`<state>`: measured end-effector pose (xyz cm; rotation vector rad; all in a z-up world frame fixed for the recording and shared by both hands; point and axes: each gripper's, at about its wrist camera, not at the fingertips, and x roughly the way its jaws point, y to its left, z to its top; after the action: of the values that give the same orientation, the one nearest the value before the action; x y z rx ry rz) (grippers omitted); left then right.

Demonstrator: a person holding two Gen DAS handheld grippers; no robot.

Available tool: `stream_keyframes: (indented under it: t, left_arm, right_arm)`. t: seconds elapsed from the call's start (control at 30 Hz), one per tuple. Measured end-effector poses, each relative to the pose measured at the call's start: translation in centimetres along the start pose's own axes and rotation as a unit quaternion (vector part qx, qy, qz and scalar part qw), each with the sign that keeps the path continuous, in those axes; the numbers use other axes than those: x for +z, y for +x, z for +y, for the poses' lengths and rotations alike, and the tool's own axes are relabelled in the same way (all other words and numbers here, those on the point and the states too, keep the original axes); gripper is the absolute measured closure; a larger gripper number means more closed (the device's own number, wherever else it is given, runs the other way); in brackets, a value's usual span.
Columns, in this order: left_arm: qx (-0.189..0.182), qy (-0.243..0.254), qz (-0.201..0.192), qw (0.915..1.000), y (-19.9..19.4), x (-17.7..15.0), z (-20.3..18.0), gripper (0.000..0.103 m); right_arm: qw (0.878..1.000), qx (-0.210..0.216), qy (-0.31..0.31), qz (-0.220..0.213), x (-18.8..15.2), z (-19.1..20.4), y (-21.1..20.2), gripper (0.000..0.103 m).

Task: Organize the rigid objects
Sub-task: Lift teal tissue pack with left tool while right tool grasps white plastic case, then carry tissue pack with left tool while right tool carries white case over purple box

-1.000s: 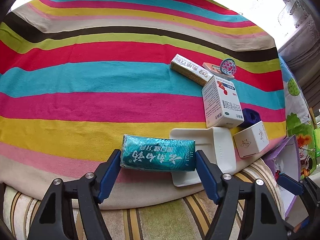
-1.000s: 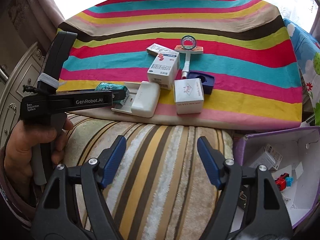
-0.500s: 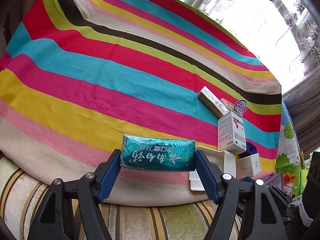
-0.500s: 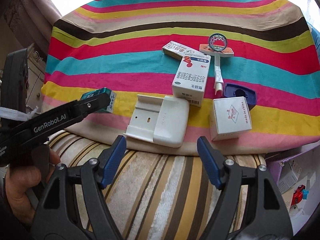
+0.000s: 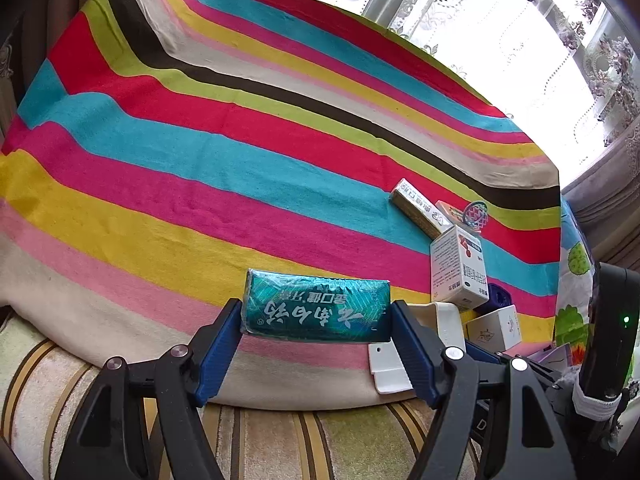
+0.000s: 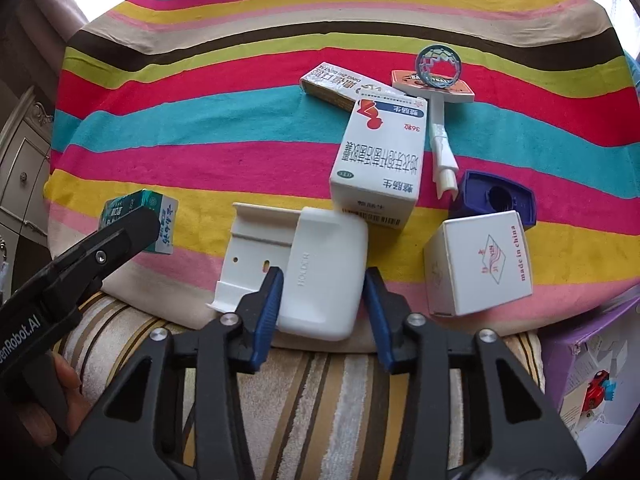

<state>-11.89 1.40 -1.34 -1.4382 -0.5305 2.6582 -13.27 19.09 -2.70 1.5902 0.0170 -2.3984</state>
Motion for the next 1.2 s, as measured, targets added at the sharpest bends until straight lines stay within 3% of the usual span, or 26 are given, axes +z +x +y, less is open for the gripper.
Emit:
stream_keyframes:
  t: [0.17,0.5,0.83,1.03,1.2]
  left_arm:
    - [0.003,0.006,-0.009,0.9999,-0.8,-0.4,-0.4,0.029]
    - [-0.019,0.014,-0.033,0.9992,-3.6,-1.7,-1.3,0.029]
    - [-0.040,0.064,-0.026,0.9968,-5.0,-3.9,-5.3,0.029]
    - [-0.065,0.119,-0.006,0.9908,-5.0,-5.9,-9.5,0.029]
    - [-0.103,0.177,0.024,0.9786,-4.9,-8.3,-13.8,0.029]
  right_arm:
    - [1.000,0.026,0.007,-0.009,-0.5,-0.3,-0.4,0.062]
    - [0.996,0.053,0.028,-0.072,-2.2,-1.4,-3.9,0.062]
    - [0.989,0.061,0.078,-0.112,-5.3,-5.7,-8.3,0.062]
    - [0.983,0.048,0.116,-0.135,-8.1,-10.0,-11.4,0.062]
    - [0.976,0.011,0.155,-0.152,-10.8,-14.6,-13.7,0.062]
